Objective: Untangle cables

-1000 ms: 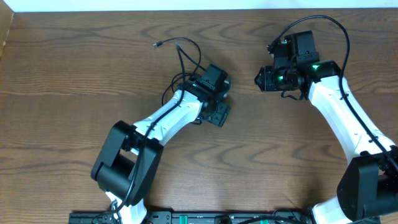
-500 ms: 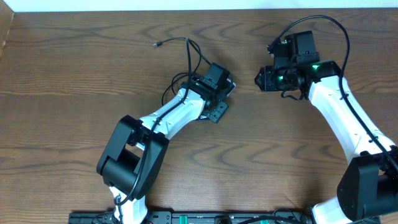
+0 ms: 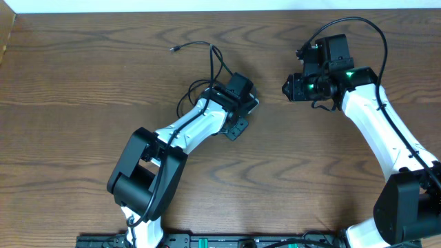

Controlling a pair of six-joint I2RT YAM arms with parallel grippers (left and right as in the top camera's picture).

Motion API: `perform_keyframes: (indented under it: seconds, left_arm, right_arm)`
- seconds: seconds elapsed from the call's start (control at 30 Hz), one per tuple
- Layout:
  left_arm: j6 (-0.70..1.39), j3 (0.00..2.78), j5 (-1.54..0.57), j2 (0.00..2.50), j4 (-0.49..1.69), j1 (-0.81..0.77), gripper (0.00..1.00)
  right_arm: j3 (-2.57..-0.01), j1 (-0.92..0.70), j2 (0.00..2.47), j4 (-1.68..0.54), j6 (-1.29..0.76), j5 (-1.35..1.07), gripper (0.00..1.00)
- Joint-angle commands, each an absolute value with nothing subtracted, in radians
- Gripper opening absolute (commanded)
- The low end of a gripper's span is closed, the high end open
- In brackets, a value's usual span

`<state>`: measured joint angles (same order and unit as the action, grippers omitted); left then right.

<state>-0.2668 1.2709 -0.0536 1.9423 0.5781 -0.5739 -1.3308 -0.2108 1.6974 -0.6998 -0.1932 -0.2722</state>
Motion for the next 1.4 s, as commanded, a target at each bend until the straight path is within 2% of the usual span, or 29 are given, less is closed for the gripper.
perform_keyframes:
  seconds: [0.0, 0.1, 0.4, 0.5, 0.6, 0.73, 0.87, 1.1, 1.2, 1.37]
  left_arm:
    - [-0.296, 1.258, -0.005, 1.961, 0.582, -0.541, 0.50]
    - [-0.330, 1.258, -0.007, 1.964, 0.583, -0.521, 0.58]
    - [-0.348, 1.258, -0.007, 1.991, 0.586, -0.496, 0.57]
    - [-0.347, 1.258, -0.017, 2.012, 0.586, -0.496, 0.47]
    - [-0.342, 1.259, -0.017, 2.021, 0.585, -0.496, 0.08]
    - [-0.284, 1.276, -0.017, 1.987, 0.591, -0.496, 0.08]
    - [-0.113, 1.331, -0.038, 1.865, 0.597, -0.493, 0.07]
    - [0.136, 1.392, -0.378, 1.708, 0.556, -0.426, 0.08]
    - [0.325, 1.392, -0.532, 1.665, 0.481, -0.360, 0.08]
    - [0.633, 1.392, -0.649, 1.655, 0.393, -0.276, 0.07]
  right_arm:
    - [-1.333, -0.207, 1.689, -0.703, -0.178, -0.268, 0.40]
    - [-1.333, -0.207, 1.689, -0.703, -0.178, -0.268, 0.40]
    - [-1.333, -0.207, 1.689, -0.704, -0.178, -0.268, 0.40]
    - [-1.333, -0.207, 1.689, -0.704, -0.178, -0.268, 0.40]
    - [-1.333, -0.207, 1.689, -0.705, -0.178, -0.268, 0.40]
    - [-1.333, -0.207, 1.689, -0.703, -0.178, -0.268, 0.40]
    - [-1.333, -0.211, 1.689, -0.699, -0.178, -0.278, 0.39]
    - [-1.333, -0.211, 1.689, -0.653, -0.097, -0.500, 0.38]
    - [-1.333, -0.211, 1.689, -0.620, -0.045, -0.664, 0.38]
    - [-1.333, -0.211, 1.689, -0.560, -0.010, -0.844, 0.40]
